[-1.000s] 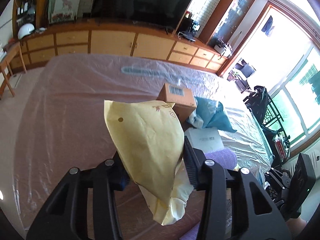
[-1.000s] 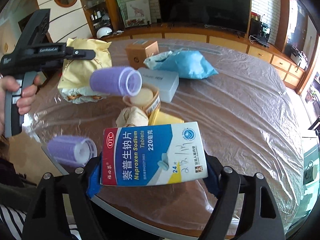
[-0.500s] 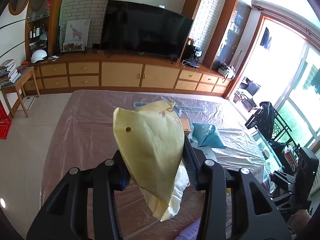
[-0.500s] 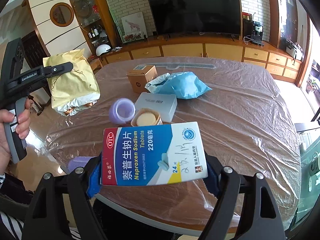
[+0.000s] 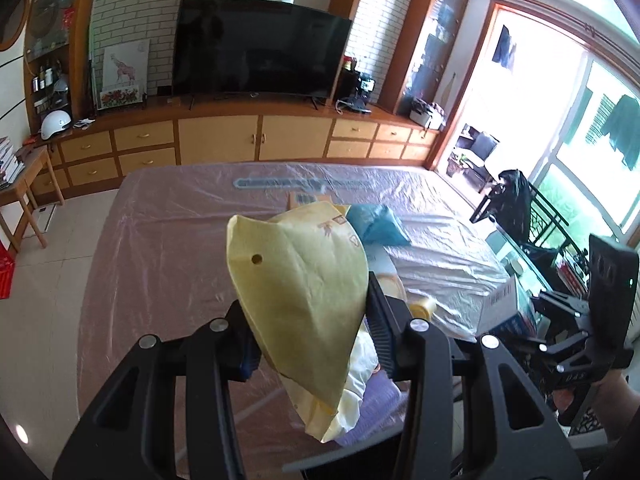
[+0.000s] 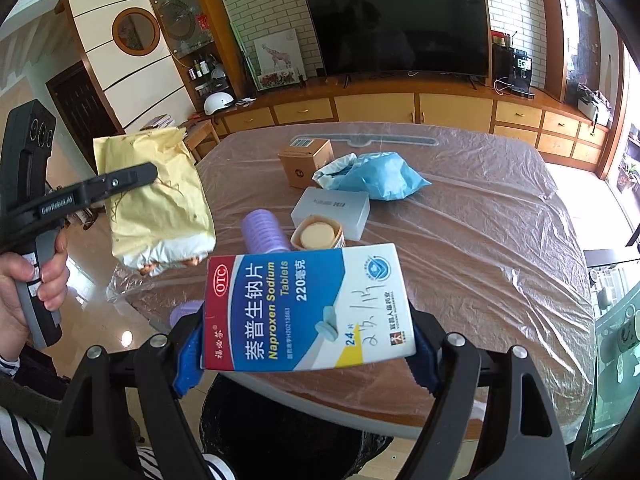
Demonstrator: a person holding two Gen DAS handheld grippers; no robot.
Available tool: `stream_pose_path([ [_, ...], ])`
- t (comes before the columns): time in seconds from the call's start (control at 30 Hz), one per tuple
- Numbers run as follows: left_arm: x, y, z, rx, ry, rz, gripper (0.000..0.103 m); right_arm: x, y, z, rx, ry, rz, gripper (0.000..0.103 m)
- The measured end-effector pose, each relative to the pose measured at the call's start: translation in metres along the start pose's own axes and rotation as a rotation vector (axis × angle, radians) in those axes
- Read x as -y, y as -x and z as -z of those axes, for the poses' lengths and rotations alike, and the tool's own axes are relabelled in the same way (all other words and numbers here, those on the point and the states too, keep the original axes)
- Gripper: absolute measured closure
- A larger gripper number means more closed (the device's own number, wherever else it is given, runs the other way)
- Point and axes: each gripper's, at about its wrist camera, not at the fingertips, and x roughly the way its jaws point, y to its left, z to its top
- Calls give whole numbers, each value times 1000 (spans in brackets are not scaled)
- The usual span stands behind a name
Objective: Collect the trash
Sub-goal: 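Lift both held items and carry them over the black trash bin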
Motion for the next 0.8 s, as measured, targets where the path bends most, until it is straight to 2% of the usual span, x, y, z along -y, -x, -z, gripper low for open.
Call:
stream_pose_path([
  [0.6, 50, 10, 66, -198, -200, 259, 57, -15, 31, 47, -85, 17, -61, 25],
  [0.7, 60, 11, 79, -227, -235, 284, 57, -18, 31, 58, -111, 17, -77, 25],
  [0.8, 69, 9, 95, -246, -311, 256, 57, -20, 27, 71, -145, 18, -80, 24],
])
